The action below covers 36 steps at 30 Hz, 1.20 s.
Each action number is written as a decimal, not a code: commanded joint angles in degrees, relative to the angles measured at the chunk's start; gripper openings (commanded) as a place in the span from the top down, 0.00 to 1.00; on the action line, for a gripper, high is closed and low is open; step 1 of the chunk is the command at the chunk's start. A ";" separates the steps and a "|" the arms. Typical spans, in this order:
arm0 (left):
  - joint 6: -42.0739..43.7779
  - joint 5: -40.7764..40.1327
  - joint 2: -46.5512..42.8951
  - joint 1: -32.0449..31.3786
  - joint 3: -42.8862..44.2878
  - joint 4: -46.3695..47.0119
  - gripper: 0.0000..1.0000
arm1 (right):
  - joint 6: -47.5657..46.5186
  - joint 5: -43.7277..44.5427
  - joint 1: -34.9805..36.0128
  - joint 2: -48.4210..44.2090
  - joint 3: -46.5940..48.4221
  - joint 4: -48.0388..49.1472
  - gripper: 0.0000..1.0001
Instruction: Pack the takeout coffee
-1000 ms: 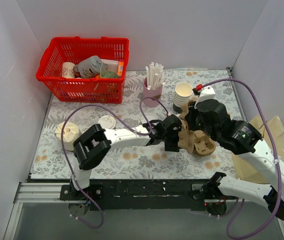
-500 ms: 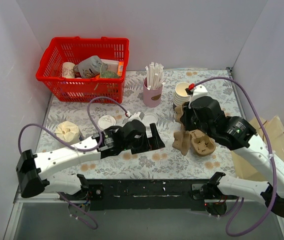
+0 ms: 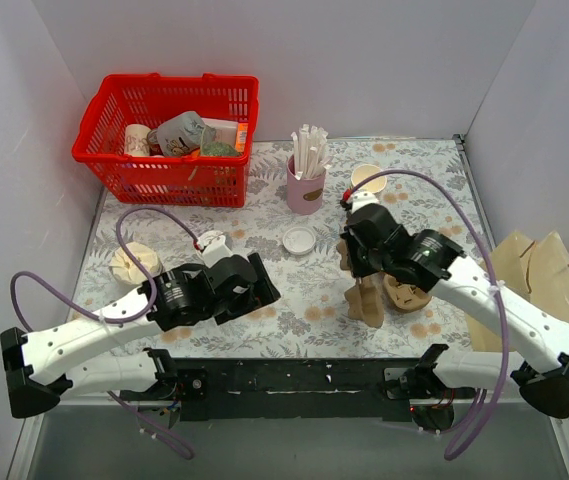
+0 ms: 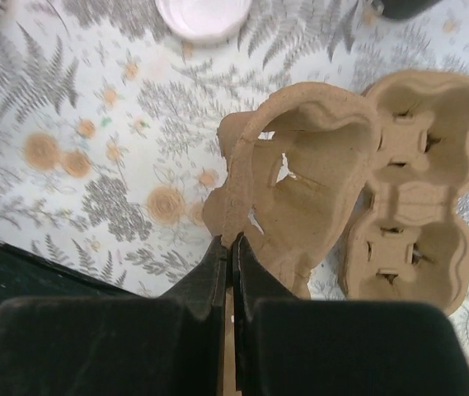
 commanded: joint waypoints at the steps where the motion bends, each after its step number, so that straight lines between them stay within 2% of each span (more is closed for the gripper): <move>1: -4.42 -5.62 -2.12 -0.19 3.71 -9.50 0.02 | 4.86 4.18 3.91 4.96 -3.81 0.76 0.99; 4: -6.70 -6.77 -3.08 -0.19 3.71 -12.23 0.02 | 10.57 8.75 8.57 9.70 -4.78 0.14 0.99; 9: -8.90 -7.64 -7.56 -0.28 0.99 -13.29 0.02 | 16.73 10.87 15.43 17.45 -4.08 1.64 0.99; 14: -11.80 -8.17 -10.29 -0.19 -0.51 -15.40 0.02 | 19.37 13.59 20.44 28.34 2.15 1.29 0.99; 17: -13.03 -8.08 -11.52 -0.28 -0.95 -16.71 0.02 | 21.13 14.13 21.50 34.41 6.53 0.67 0.94; 20: -13.83 -8.35 -12.58 -0.19 -0.86 -18.38 0.02 | 21.31 12.02 21.94 38.46 10.40 0.67 0.80; 21: -14.09 -8.35 -12.75 -0.28 -0.95 -18.56 0.02 | 21.40 11.76 22.03 39.16 11.20 0.76 0.69; 23: -14.18 -8.61 -13.28 -0.19 -0.95 -18.65 0.02 | 20.61 10.00 22.03 39.61 12.09 2.68 0.61; 24: -14.18 -8.61 -13.37 -0.19 -0.95 -18.65 0.02 | 19.30 8.95 22.03 39.52 12.44 3.91 0.52; 28: -14.44 -8.79 -13.11 -0.19 -0.95 -18.30 0.02 | 15.16 0.62 22.03 36.20 10.87 11.99 0.37; 33: -13.83 -8.09 -11.88 -0.19 -1.30 -16.20 0.02 | 14.02 2.43 21.50 30.04 7.53 15.96 0.09; 36: -12.43 -7.91 -10.22 -0.28 -0.78 -14.44 0.02 | 12.97 4.54 20.27 24.86 5.68 16.22 0.06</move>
